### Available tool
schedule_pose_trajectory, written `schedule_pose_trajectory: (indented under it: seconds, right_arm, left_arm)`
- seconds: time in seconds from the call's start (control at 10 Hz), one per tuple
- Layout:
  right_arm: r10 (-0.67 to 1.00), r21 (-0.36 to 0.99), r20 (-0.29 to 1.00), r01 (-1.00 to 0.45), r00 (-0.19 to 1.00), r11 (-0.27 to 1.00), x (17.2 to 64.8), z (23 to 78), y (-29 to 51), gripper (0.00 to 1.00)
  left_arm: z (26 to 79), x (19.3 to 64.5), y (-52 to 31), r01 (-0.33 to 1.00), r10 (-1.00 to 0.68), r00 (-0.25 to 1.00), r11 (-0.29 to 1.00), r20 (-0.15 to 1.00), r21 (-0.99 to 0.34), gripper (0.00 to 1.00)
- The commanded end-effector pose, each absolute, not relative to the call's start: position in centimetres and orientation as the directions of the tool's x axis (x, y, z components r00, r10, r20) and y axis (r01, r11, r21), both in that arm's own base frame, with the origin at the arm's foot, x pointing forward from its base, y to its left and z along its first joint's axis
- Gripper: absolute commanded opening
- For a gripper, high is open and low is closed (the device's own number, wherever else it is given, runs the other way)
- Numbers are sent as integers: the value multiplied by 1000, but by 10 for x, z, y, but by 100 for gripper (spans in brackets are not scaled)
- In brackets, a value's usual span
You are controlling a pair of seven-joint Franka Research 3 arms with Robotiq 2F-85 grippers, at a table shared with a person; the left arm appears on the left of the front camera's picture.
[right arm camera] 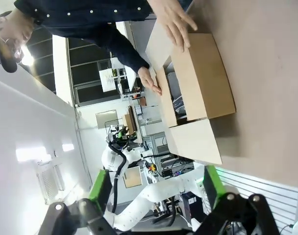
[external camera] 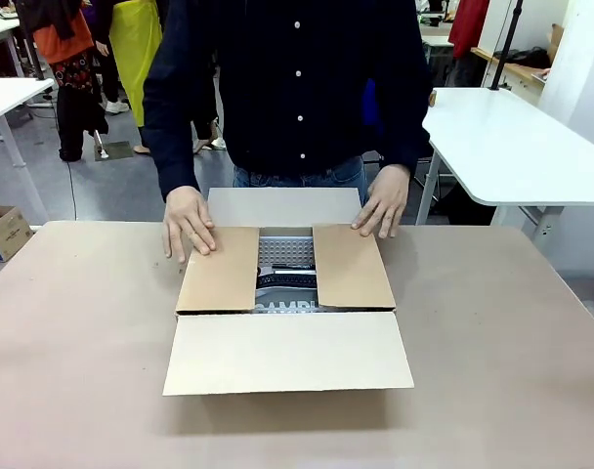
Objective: Pack the gift set into the box.
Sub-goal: Press and hold the closed box until the human finishes sealing it.
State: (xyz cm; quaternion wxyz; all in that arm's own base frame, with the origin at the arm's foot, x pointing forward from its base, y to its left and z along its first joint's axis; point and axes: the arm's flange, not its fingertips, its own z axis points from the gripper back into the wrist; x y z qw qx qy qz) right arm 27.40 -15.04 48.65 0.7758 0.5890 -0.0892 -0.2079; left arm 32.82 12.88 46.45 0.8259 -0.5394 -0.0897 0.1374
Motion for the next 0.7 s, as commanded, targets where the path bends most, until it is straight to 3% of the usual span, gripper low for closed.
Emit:
schedule_pose_trajectory:
  seconds: [0.0, 0.6]
  right_arm:
    - [-420, 961, -76, 178, 904, 210, 277, 488, -149, 100]
    - [-420, 961, -76, 178, 904, 210, 277, 488, -149, 100]
  left_arm:
    - [464, 324, 129, -127, 312, 950, 383, -2, -915, 100]
    - [464, 324, 129, -127, 312, 950, 383, -2, -915, 100]
